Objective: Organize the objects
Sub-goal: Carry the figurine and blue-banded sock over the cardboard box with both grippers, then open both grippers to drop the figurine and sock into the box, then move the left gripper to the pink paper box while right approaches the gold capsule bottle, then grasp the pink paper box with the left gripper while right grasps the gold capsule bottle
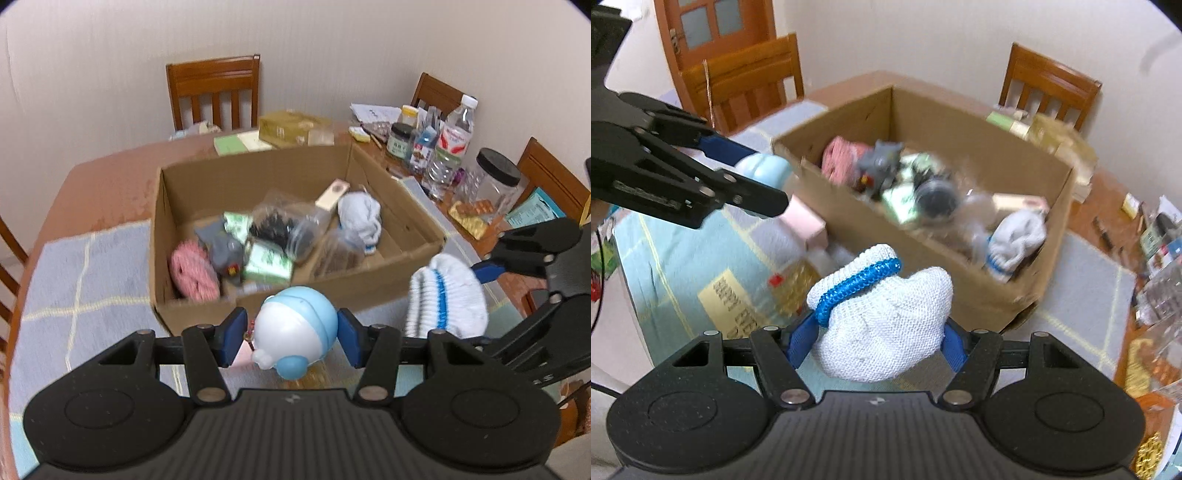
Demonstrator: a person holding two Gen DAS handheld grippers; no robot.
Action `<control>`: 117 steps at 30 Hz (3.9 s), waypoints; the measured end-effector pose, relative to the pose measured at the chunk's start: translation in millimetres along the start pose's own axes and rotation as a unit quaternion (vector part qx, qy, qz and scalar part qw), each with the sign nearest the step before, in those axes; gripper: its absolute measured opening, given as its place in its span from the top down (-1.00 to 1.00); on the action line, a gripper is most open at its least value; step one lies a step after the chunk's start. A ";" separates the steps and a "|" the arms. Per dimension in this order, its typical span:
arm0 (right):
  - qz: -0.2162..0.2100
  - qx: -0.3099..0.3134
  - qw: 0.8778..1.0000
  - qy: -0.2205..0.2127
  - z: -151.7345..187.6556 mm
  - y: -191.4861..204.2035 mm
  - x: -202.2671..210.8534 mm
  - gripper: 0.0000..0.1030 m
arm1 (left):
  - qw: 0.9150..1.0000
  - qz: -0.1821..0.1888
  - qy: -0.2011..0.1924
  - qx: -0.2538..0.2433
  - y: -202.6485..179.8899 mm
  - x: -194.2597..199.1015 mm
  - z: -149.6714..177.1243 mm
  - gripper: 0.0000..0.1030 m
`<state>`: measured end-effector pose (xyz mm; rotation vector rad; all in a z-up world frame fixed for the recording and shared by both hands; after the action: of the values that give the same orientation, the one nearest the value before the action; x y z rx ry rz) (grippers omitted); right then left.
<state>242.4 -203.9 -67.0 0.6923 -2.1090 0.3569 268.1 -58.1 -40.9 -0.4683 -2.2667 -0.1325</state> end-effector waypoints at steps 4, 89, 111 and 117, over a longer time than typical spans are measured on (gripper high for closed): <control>0.012 -0.001 1.000 -0.021 -17.1 -8.8 13.4 -0.43 | 1.000 -0.004 -0.009 -0.004 4.7 -3.6 -19.1 -0.03; 0.065 -0.101 0.992 0.043 -12.8 83.0 -107.5 -1.00 | 0.993 -0.088 0.005 0.077 121.1 -21.8 70.6 -0.99; 0.147 -0.159 0.973 0.075 31.2 35.8 -105.1 -1.00 | 0.998 -0.022 0.041 0.039 73.8 -60.1 85.0 -0.99; 0.138 -0.164 0.975 0.065 34.5 30.6 -100.3 -1.00 | 0.997 -0.028 0.057 0.037 68.5 -68.3 94.8 -0.99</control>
<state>249.2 -161.2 -168.6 0.1788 -2.0741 0.1897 269.3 8.4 -158.9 -0.3493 -2.1647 -0.1014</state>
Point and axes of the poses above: each gripper's, at about its wrist camera, not at the fingertips, and x roughly against the way its jaws point, y to its left, z to its underside, the point moved 7 cm from there along -x, roughly the way its jaws point, and after that the axes turned 1 degree about -y, right-handed, at the moved point
